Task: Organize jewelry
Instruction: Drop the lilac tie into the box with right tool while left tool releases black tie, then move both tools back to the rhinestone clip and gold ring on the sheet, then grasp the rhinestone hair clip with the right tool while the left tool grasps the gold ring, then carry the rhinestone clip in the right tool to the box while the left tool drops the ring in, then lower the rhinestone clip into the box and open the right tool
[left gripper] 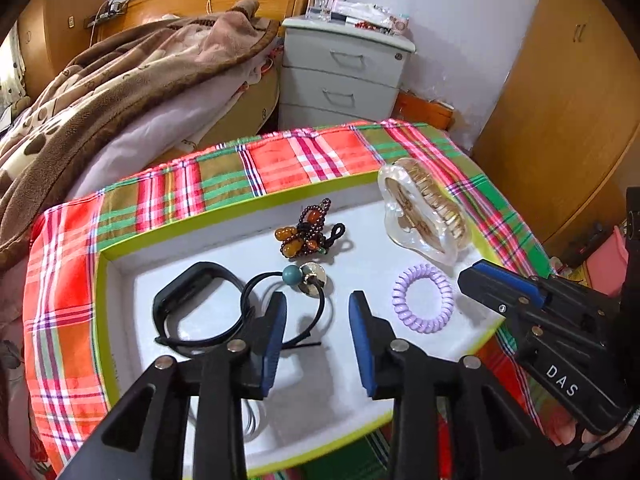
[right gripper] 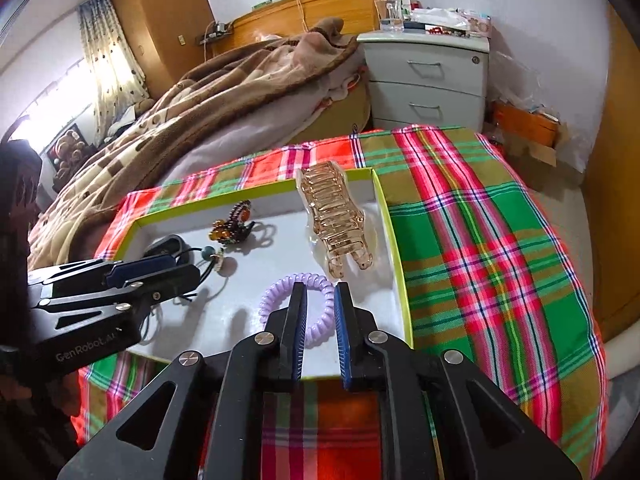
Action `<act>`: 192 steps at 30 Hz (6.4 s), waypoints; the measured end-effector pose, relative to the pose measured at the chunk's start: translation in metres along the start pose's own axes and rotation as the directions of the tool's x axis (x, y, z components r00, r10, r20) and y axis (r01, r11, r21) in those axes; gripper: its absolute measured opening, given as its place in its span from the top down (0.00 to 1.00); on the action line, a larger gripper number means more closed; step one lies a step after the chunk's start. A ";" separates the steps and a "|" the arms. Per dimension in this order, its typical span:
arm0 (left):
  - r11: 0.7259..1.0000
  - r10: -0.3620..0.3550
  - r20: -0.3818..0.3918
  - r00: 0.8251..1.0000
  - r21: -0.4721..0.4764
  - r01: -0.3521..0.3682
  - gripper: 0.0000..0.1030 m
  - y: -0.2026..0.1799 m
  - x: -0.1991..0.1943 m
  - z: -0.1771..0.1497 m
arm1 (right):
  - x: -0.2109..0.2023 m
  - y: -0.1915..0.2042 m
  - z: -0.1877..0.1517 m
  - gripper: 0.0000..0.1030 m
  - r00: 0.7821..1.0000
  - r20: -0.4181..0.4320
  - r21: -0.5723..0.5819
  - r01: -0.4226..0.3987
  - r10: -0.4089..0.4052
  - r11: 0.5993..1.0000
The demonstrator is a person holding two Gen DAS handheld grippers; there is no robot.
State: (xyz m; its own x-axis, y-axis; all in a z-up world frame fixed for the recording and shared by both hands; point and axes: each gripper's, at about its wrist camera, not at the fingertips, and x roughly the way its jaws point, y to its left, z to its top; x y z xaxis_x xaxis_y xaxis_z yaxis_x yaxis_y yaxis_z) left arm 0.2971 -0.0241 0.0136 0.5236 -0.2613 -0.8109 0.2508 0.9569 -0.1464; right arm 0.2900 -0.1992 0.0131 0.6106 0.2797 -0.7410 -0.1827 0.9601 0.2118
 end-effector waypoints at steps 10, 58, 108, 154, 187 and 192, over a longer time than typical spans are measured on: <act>0.999 -0.021 0.057 0.998 -0.031 0.023 0.65 0.009 -0.047 -0.023 | -0.034 0.003 -0.022 0.75 0.994 0.022 -0.053 -0.107 0.108 0.993; 0.987 -0.048 -0.038 0.998 -0.153 0.042 0.62 0.011 -0.083 -0.163 | -0.053 0.016 -0.120 0.62 0.987 -0.096 -0.395 -0.157 0.129 0.905; 0.988 0.135 0.048 0.990 -0.076 -0.131 0.78 0.007 -0.099 -0.141 | -0.084 0.025 -0.096 0.62 0.987 0.028 -0.281 -0.145 0.159 0.949; 0.978 0.142 -0.010 0.990 -0.156 -0.141 0.78 0.066 -0.022 -0.058 | 0.049 0.066 -0.004 0.62 0.974 -0.211 -0.256 -0.141 0.087 0.956; 0.979 0.131 0.016 0.991 -0.157 -0.126 0.62 0.058 -0.039 -0.057 | 0.030 0.068 -0.005 0.58 0.980 -0.152 -0.227 -0.161 0.128 0.961; 0.980 0.128 0.039 0.991 -0.156 -0.120 0.61 0.052 -0.053 -0.061 | 0.014 0.070 -0.008 0.57 0.983 -0.118 -0.224 -0.165 0.141 0.961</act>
State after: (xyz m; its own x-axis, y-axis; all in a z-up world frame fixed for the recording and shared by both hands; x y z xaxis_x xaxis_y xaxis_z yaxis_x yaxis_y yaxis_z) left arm 0.2329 0.0472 0.0149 0.5828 -0.1415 -0.8002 0.0554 0.9893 -0.1346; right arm 0.2794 -0.1280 0.0120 0.4835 0.4096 -0.7736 -0.4486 0.8748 0.1828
